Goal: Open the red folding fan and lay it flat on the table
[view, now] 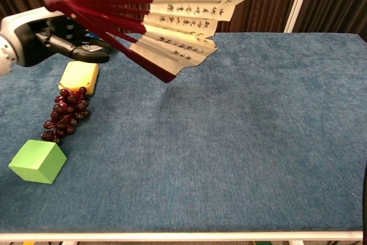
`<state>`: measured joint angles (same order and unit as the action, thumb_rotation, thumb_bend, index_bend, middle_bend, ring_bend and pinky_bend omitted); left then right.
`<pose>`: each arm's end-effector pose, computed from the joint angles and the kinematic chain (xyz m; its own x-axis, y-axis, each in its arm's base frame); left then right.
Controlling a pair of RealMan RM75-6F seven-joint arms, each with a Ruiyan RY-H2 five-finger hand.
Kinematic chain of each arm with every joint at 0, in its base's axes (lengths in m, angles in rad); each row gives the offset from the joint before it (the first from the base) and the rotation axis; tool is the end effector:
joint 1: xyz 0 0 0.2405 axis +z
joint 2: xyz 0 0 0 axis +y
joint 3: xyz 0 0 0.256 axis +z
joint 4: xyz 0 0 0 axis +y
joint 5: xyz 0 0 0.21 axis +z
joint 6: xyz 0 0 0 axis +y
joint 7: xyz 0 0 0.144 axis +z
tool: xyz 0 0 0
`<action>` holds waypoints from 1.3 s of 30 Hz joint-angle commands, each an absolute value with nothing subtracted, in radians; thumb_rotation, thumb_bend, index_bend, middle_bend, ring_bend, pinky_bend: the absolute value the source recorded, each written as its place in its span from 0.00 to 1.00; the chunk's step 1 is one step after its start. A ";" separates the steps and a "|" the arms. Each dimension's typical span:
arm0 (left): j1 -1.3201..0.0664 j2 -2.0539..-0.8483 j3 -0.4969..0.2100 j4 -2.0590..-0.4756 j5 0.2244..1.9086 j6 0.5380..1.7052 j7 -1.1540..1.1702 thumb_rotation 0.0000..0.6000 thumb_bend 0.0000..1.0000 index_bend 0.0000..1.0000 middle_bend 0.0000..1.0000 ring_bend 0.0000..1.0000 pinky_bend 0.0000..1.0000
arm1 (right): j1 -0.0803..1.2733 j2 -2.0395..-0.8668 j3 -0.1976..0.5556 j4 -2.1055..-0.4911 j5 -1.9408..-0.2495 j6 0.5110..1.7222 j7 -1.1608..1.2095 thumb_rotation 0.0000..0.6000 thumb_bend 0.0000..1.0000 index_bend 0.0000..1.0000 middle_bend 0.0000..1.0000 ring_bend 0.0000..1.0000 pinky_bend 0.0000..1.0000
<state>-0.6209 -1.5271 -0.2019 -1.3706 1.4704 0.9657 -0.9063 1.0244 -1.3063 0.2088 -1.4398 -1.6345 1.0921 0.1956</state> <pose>-0.1734 0.3359 0.0006 -0.4679 0.4974 0.7305 0.8076 -0.0951 0.5820 -0.0201 -0.3829 0.0806 0.3361 0.0333 0.9413 -0.5223 -0.8251 0.2157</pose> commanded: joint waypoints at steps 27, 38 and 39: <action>-0.649 -1.769 -0.393 -1.309 1.126 1.043 -0.627 1.00 0.33 0.76 0.76 0.61 0.58 | 0.992 -1.324 0.236 -1.479 -1.586 1.136 0.143 1.00 0.85 0.79 0.65 0.37 0.08; -0.632 -1.737 -0.348 -1.252 1.203 1.102 -0.502 1.00 0.38 0.80 0.80 0.64 0.61 | 0.928 -1.273 0.200 -1.507 -1.655 1.222 0.121 1.00 0.85 0.79 0.65 0.38 0.08; -0.631 -1.733 -0.340 -1.241 1.219 1.118 -0.477 1.00 0.38 0.80 0.80 0.64 0.61 | 0.921 -1.265 0.194 -1.512 -1.666 1.231 0.112 1.00 0.85 0.79 0.65 0.38 0.08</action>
